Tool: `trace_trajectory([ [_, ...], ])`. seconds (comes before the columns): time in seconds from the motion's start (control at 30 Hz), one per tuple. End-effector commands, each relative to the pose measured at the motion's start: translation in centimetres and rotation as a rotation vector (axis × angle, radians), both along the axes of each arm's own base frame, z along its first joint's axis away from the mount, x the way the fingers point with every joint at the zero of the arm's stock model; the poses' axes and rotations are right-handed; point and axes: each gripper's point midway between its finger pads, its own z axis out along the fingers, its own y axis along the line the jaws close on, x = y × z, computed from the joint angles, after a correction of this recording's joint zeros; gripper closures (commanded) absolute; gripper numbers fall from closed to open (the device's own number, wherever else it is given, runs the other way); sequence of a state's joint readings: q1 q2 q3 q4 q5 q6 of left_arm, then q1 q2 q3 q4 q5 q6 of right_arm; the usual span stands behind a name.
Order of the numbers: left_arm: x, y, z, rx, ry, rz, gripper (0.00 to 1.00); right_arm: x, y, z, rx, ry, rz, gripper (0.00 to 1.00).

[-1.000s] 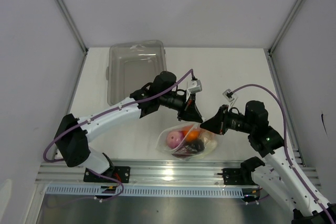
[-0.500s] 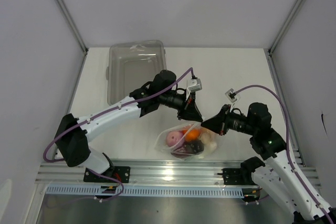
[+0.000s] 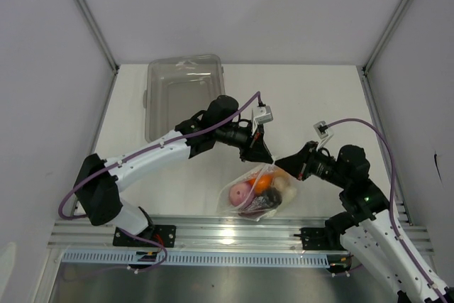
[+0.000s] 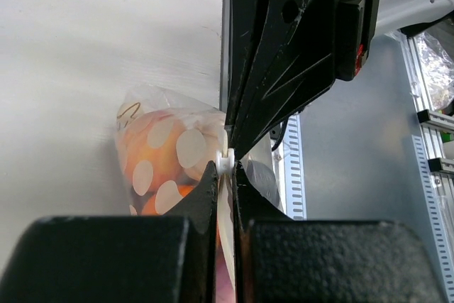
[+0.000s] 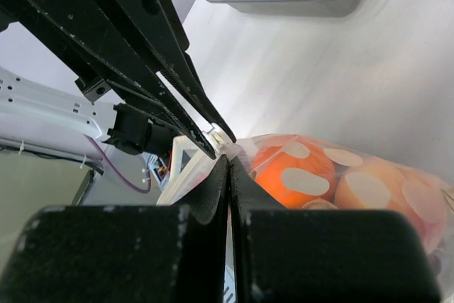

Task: Place the food in the zip-top bag and seal the zipper
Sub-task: Zip the zipper food storage bag at the center of the board.

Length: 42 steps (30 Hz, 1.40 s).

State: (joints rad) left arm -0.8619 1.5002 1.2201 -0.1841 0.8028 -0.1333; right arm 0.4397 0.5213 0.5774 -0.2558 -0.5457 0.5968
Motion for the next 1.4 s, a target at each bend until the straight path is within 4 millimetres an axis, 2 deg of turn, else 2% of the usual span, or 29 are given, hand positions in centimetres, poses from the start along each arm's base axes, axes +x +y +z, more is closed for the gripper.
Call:
trace_trajectory([
  [0.0,-0.1,0.6,-0.3,0.031,0.036,0.019,0.99,1.4,-0.8,1.7,0.034,-0.062,-0.101,1.0],
  [0.3,-1.6,2.0,-1.3,0.046,0.072,0.017,0.99,1.6,-1.4,0.8,0.033,-0.037,-0.146,1.0],
  [0.47,-2.7,2.2,-1.0,0.027,0.103,-0.017,0.99,1.5,-1.6,0.6,0.033,-0.034,-0.162,1.0],
  [0.5,-2.9,2.2,-1.2,0.029,0.102,-0.024,0.99,1.4,-1.5,0.7,0.035,-0.039,-0.151,1.0],
  [0.53,-3.0,2.2,-1.2,0.031,0.101,-0.023,0.99,0.3,-0.7,1.0,0.047,-0.048,-0.066,1.0],
  [0.63,-2.8,2.1,-0.4,0.016,0.085,-0.025,0.99,-0.2,0.0,1.3,0.05,-0.055,-0.006,1.0],
  [0.67,-2.8,2.0,-0.3,0.015,0.086,-0.027,0.99,-0.4,0.2,0.8,0.024,-0.05,0.024,1.0],
  [0.73,-2.7,1.7,0.5,0.001,0.078,-0.036,0.99,-0.5,0.2,1.8,0.0,-0.073,0.046,0.93],
  [0.77,-2.6,1.6,0.4,0.003,0.076,-0.036,0.99,-0.7,0.1,1.4,-0.041,-0.079,0.064,0.88],
  [0.8,-2.5,1.6,0.4,0.011,0.075,-0.039,0.99,-0.5,0.0,2.2,-0.057,-0.092,0.064,0.81],
  [0.87,-2.2,1.2,1.0,0.007,0.061,-0.045,0.99,-0.6,-0.2,1.7,-0.115,-0.087,0.079,0.78],
  [0.9,-2.2,1.2,1.3,0.012,0.054,-0.053,0.99,-0.8,0.0,2.3,-0.124,-0.084,0.113,0.68],
  [0.97,-1.8,0.9,1.7,0.012,0.038,-0.063,0.99,-1.7,0.4,1.9,-0.147,-0.07,0.192,0.61],
  [1.1,-1.6,0.7,2.1,0.013,0.029,-0.071,0.99,-2.2,0.8,1.6,-0.166,-0.047,0.252,0.55],
  [1.37,-1.4,0.9,1.8,0.019,0.033,-0.087,0.99,-1.7,1.5,0.8,-0.151,-0.03,0.281,0.58],
])
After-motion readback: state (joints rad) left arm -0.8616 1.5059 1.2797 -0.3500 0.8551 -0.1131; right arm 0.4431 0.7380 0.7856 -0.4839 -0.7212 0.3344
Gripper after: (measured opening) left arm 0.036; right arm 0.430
